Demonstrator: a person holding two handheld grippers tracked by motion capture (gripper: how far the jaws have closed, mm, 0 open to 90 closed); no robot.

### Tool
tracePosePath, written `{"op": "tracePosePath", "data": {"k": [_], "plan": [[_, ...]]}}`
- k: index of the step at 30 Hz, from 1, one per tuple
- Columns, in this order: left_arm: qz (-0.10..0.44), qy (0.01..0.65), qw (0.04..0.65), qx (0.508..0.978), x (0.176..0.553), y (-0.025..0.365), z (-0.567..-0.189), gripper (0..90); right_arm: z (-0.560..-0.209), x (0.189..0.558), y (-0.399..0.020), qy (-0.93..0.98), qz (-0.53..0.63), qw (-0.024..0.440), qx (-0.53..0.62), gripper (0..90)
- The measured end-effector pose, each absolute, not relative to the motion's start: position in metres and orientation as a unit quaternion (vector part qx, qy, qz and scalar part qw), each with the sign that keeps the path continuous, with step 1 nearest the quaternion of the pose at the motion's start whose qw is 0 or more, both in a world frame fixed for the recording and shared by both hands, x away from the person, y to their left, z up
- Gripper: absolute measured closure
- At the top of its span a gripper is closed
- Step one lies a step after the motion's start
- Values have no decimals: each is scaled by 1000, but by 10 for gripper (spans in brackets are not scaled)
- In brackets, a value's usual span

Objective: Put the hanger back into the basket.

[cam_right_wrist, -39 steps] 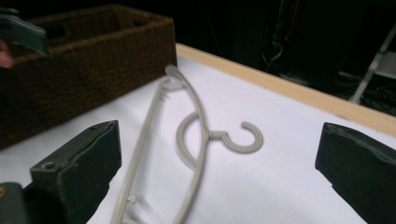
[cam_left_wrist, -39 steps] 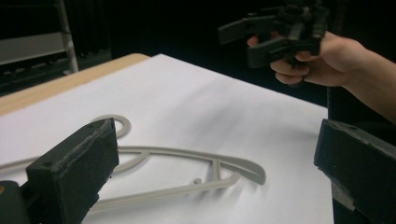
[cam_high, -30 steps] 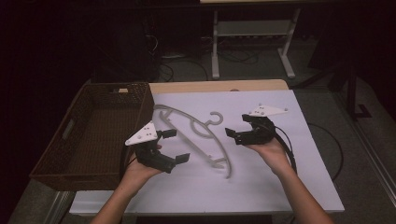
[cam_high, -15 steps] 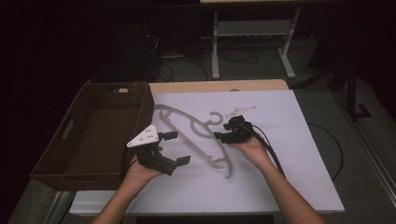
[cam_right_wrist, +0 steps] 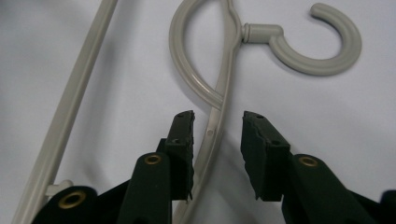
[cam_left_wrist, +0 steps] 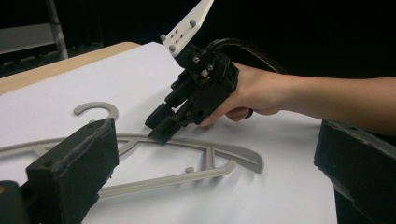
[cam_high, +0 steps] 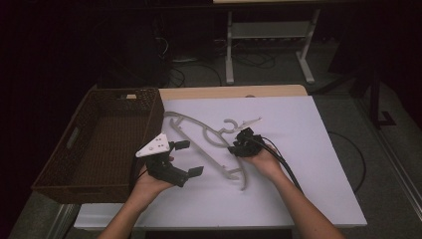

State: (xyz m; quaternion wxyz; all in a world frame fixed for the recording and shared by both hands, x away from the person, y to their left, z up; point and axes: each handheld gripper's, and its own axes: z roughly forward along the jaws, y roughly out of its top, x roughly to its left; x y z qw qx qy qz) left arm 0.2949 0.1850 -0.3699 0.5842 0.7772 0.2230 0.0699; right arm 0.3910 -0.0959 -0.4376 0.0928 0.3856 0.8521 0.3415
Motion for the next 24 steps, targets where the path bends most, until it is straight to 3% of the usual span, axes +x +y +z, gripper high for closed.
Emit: {"op": "tracePosePath", "data": {"k": [9,24], "plan": [[69,225,581,779,295,185,-370,0,-440,390,-92,857,332,93,384,757],[68,225,580,780,295,183,-371,0,-440,388,-88,856,315,99,398,768]]}}
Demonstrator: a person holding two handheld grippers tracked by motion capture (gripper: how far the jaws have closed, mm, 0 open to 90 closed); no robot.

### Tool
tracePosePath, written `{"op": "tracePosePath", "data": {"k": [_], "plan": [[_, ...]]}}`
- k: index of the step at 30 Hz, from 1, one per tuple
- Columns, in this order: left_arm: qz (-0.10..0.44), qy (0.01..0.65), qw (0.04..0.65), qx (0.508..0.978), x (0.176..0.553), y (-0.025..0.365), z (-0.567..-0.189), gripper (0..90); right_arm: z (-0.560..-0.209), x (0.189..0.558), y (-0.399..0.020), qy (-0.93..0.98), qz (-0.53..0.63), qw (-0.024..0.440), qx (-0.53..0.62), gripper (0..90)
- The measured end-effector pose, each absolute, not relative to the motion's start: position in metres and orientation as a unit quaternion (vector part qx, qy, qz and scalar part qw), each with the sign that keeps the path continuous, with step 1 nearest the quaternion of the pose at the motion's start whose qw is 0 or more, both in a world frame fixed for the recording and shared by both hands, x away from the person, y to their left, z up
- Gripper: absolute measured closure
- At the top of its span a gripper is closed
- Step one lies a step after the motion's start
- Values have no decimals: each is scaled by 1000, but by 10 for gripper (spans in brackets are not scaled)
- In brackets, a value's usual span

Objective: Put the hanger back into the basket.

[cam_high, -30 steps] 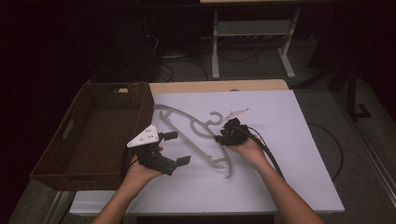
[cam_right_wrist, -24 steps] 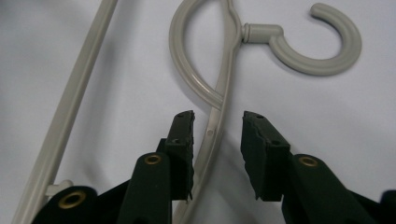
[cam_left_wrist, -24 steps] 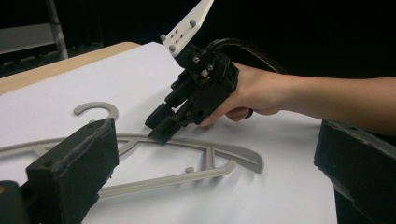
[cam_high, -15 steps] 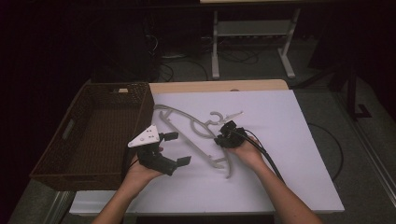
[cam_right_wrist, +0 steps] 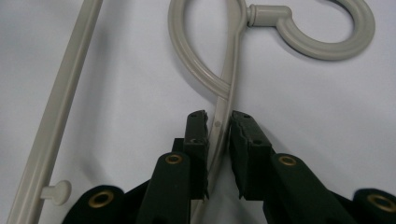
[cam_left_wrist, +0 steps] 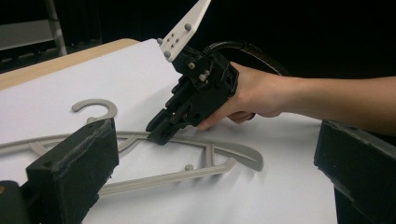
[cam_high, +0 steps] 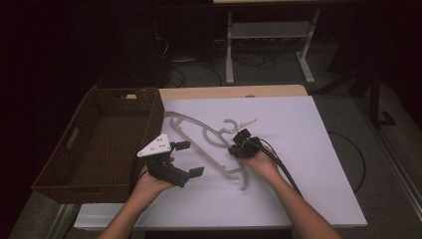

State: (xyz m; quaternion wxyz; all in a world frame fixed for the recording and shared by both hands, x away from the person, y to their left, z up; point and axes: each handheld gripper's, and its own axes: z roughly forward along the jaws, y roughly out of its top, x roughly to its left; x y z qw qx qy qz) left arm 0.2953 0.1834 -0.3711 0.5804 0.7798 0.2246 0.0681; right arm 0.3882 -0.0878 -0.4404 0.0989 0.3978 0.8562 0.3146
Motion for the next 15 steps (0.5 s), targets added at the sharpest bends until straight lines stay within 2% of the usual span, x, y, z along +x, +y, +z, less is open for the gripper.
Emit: {"op": "tracePosePath", "data": {"k": [9,15], "plan": [[69,226,581,779,295,184,-371,0,-439,390,-91,852,302,104,414,791],[69,226,580,779,296,185,-371,0,-437,394,-109,853,292,106,418,812]]}}
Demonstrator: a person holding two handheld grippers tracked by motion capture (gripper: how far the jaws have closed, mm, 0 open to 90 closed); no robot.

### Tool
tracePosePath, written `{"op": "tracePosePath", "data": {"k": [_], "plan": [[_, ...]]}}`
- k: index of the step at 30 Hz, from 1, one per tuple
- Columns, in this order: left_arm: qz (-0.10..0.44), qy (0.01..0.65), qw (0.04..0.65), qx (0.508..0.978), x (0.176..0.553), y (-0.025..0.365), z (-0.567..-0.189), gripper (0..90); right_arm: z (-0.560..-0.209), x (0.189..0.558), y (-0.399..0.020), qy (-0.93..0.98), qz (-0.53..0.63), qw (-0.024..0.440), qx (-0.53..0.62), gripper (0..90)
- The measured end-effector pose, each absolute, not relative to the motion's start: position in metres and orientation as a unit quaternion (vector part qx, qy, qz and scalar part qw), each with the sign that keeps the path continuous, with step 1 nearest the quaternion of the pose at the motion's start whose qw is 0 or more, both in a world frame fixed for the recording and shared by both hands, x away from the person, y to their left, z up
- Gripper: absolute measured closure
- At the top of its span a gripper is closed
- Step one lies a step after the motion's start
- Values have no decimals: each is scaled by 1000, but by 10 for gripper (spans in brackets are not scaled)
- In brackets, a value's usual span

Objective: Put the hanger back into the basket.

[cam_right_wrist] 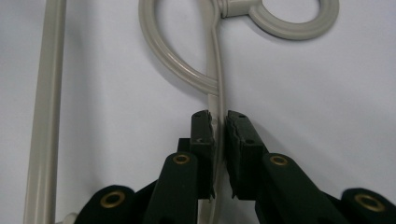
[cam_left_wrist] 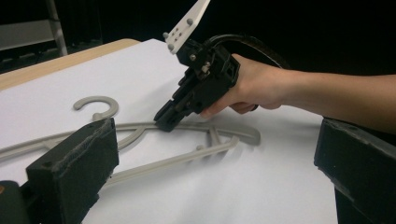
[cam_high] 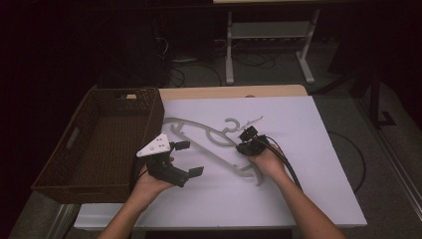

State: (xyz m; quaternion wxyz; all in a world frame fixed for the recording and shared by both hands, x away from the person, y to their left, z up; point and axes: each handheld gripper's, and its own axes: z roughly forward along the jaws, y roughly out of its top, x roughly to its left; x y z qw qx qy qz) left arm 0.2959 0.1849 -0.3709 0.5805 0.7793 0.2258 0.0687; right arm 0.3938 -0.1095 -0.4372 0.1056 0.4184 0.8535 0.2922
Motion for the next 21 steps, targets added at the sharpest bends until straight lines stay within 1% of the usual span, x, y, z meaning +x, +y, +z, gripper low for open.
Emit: {"op": "tracePosePath", "data": {"k": [9,14,15,16,19,20,21], "plan": [[69,227,581,779,296,186,-370,0,-435,390,-135,866,278,105,401,812],[69,228,582,778,296,185,-371,0,-434,384,-168,874,274,100,388,812],[69,228,582,778,296,185,-371,0,-434,384,-168,874,274,100,388,812],[69,228,581,779,296,185,-371,0,-434,381,-179,878,272,100,381,812],[70,229,580,779,296,185,-372,0,-434,379,-197,885,267,110,366,812],[70,229,580,779,296,185,-372,0,-434,379,-197,885,267,110,366,812],[70,230,580,779,296,185,-372,0,-434,377,-208,884,264,110,369,812]]}}
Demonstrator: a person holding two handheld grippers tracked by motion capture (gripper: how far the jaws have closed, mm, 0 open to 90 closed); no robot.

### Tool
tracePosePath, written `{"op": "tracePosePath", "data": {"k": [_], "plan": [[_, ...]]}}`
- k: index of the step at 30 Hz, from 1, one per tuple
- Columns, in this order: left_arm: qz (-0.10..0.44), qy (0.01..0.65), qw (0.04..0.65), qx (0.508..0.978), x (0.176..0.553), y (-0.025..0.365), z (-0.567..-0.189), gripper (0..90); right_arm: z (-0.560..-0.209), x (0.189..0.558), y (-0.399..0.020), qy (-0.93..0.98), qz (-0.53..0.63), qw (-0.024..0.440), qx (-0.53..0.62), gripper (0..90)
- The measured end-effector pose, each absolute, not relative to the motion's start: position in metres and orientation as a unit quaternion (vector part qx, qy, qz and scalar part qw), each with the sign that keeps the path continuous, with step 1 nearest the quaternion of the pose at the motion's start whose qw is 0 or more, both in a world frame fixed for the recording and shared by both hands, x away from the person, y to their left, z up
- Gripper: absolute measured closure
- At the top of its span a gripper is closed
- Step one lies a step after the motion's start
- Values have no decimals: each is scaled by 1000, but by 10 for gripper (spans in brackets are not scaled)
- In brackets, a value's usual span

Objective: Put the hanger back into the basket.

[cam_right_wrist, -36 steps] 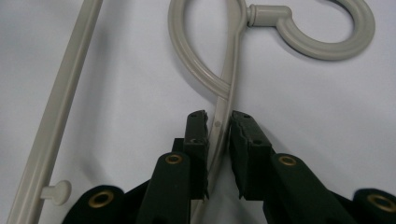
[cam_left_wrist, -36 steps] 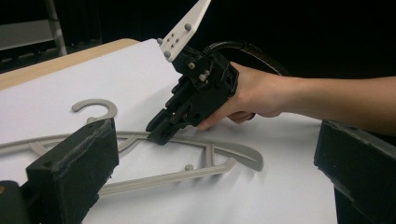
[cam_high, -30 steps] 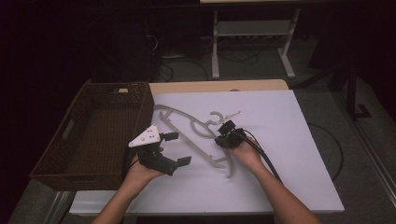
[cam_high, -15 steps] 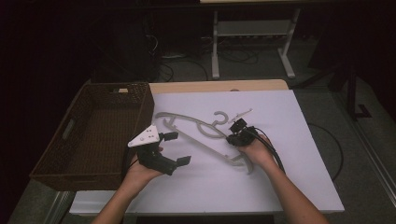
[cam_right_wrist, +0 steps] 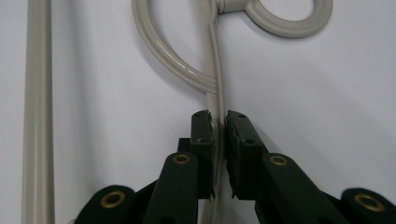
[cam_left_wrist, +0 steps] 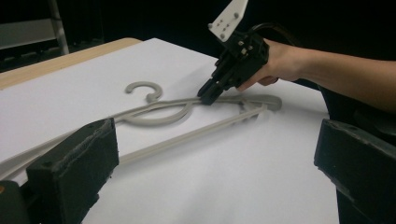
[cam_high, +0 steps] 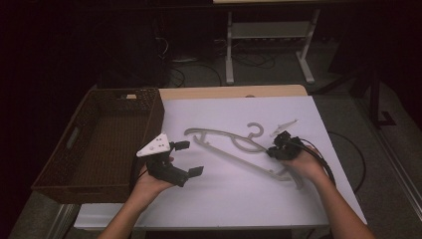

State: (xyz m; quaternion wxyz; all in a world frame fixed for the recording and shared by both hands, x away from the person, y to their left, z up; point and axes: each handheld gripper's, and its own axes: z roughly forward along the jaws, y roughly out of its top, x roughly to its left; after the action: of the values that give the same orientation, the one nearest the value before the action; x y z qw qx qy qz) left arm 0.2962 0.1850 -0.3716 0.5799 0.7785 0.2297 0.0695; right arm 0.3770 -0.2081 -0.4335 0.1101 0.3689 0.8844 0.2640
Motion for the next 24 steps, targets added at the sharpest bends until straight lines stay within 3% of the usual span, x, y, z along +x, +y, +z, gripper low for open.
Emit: {"op": "tracePosePath", "data": {"k": [3,6,11,14,24], "plan": [[70,228,579,779,296,185,-372,0,-434,377,-217,885,263,111,368,811],[69,230,580,778,296,185,-372,0,-430,376,-223,877,280,121,371,711],[69,230,579,779,296,185,-372,0,-411,376,-213,865,329,109,363,689],[68,228,579,780,296,185,-372,0,-403,379,-180,867,375,66,321,688],[67,230,582,777,296,187,-371,0,-412,398,-99,886,374,35,273,690]]}}
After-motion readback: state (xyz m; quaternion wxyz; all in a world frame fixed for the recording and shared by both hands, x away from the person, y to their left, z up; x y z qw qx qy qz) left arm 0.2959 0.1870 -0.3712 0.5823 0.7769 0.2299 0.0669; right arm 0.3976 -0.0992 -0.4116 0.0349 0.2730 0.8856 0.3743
